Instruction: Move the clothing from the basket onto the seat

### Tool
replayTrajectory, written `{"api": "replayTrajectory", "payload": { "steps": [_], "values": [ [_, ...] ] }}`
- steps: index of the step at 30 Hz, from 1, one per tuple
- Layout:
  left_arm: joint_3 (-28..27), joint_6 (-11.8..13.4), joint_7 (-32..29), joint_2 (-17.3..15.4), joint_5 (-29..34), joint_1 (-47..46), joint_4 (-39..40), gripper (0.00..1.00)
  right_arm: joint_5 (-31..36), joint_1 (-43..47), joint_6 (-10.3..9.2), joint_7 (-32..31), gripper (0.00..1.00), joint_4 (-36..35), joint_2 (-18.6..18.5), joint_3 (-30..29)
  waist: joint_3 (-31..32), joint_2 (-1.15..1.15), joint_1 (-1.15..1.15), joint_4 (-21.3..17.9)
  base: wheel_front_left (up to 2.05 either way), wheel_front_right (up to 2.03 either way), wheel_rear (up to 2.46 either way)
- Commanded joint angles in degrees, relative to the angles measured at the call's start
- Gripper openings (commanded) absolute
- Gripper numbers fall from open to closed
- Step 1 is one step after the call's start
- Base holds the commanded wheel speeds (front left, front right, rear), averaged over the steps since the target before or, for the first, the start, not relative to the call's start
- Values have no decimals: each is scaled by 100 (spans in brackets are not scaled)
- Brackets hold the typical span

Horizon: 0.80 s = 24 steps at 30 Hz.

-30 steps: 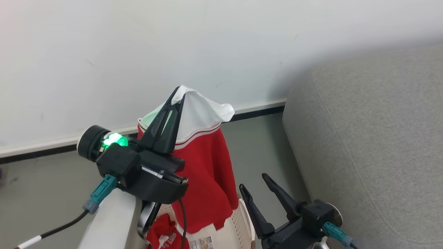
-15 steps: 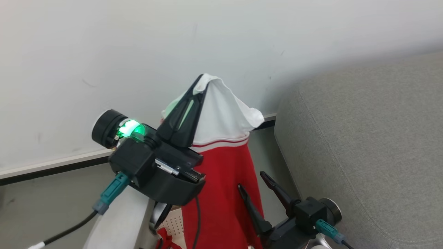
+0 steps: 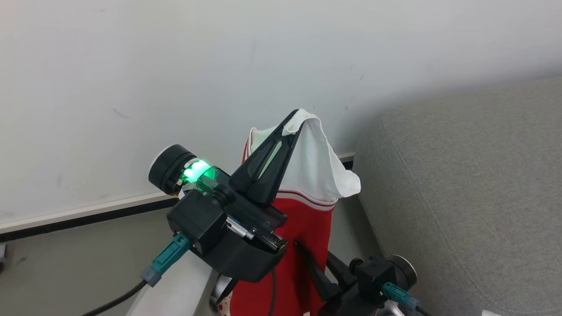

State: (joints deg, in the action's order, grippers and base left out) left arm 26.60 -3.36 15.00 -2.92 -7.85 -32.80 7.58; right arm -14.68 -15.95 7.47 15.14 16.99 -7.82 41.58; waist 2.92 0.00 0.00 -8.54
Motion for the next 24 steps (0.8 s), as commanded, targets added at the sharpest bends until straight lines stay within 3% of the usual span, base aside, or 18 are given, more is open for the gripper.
{"api": "replayTrajectory", "payload": {
  "steps": [1, 11, 12, 13, 14, 15, 24],
  "values": [
    [24, 25, 21, 4, -15, 73, -19, 0, -25, -28, 4, 6, 0, -25, -24, 32, 10, 0, 0, -6, 0, 0, 0],
    [-81, -95, 21, -14, -177, 351, -542, 0, 50, 75, 4, 6, 0, -123, -38, -60, 60, 0, 0, -40, 0, 0, 0],
    [-95, -109, 21, -12, -197, 381, -587, 6, 58, 94, 4, 6, 0, -134, -35, -75, 59, 0, 0, -35, 0, 0, 0],
    [-116, -117, 21, -10, -199, 394, -599, 33, 65, 114, 4, 6, 0, -144, -33, -94, 57, 0, 0, -29, 0, 0, 0],
    [-148, -107, 21, -11, -208, 414, -619, 48, 77, 132, 4, 6, 0, -154, -34, -106, 55, 0, 0, -23, 0, 0, 0],
    [-169, -101, 21, -11, -212, 435, -633, 100, 85, 142, 4, 6, 0, -159, -33, -118, 53, 0, 0, -18, 0, 0, 0],
    [-195, -118, 21, -4, -203, 453, -729, 100, 108, 149, 4, 6, 0, -191, -14, -218, 15, 0, 0, 19, 0, 0, 0]
  ]
}}
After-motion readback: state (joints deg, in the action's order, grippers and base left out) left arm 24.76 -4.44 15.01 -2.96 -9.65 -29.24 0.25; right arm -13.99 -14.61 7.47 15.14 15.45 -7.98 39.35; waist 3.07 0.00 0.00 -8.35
